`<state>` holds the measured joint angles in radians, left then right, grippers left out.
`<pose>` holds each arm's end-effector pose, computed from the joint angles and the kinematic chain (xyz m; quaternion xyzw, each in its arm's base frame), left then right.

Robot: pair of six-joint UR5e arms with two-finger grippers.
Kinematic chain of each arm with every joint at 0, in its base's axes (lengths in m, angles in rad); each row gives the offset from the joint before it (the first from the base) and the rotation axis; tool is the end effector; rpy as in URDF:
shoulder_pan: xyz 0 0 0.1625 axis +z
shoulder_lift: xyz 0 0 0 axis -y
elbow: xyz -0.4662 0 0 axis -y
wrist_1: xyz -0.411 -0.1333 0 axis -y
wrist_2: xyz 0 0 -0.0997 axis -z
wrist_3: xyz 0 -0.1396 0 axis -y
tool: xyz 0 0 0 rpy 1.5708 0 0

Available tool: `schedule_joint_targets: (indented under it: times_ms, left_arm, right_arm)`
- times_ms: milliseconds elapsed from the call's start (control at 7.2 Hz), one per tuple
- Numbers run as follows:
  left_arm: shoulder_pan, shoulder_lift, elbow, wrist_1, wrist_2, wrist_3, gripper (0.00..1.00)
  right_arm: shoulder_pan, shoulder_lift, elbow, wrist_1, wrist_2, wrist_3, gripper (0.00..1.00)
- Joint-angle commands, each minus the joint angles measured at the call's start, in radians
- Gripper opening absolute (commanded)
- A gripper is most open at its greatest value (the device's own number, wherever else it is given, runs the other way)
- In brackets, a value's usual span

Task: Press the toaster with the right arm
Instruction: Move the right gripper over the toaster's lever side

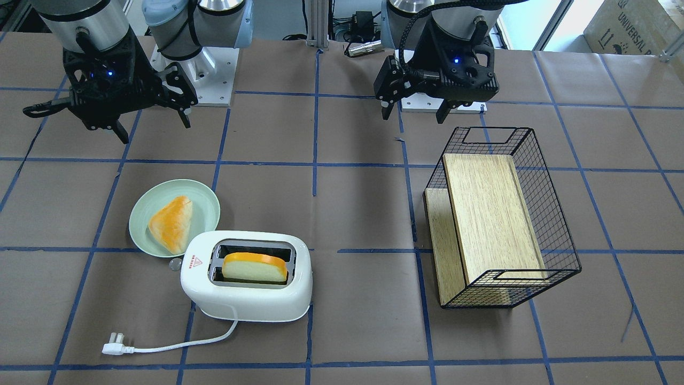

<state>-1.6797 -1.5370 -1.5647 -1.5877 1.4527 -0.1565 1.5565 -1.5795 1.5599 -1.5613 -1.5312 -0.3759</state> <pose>-0.2030 -0.4786 0.5085 0.0231 -0.9979 0.0036 0.0600 0.1316 -0.5099 0.4983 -0.1799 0.9835 -0.0088 0.0184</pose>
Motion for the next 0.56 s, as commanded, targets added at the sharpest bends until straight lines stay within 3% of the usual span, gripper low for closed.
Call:
schedule_joint_targets:
  times_ms: [0, 139, 278, 417]
  left_arm:
    - [0.0, 0.0, 0.0, 0.0, 0.0, 0.0, 1.0]
    - [0.0, 0.0, 0.0, 0.0, 0.0, 0.0, 1.0]
    - [0.0, 0.0, 0.0, 0.0, 0.0, 0.0, 1.0]
    - [0.0, 0.0, 0.0, 0.0, 0.0, 0.0, 1.0]
  right_arm:
    - [-0.021, 0.063, -0.004, -0.075, -0.012, -0.35, 0.89]
    - [-0.036, 0.081, -0.006, -0.095, -0.035, -0.574, 0.43]
    - [-0.045, 0.105, 0.003, -0.188, -0.079, -0.811, 0.21]
    - [-0.047, 0.172, 0.003, -0.294, -0.086, -1.007, 0.2]
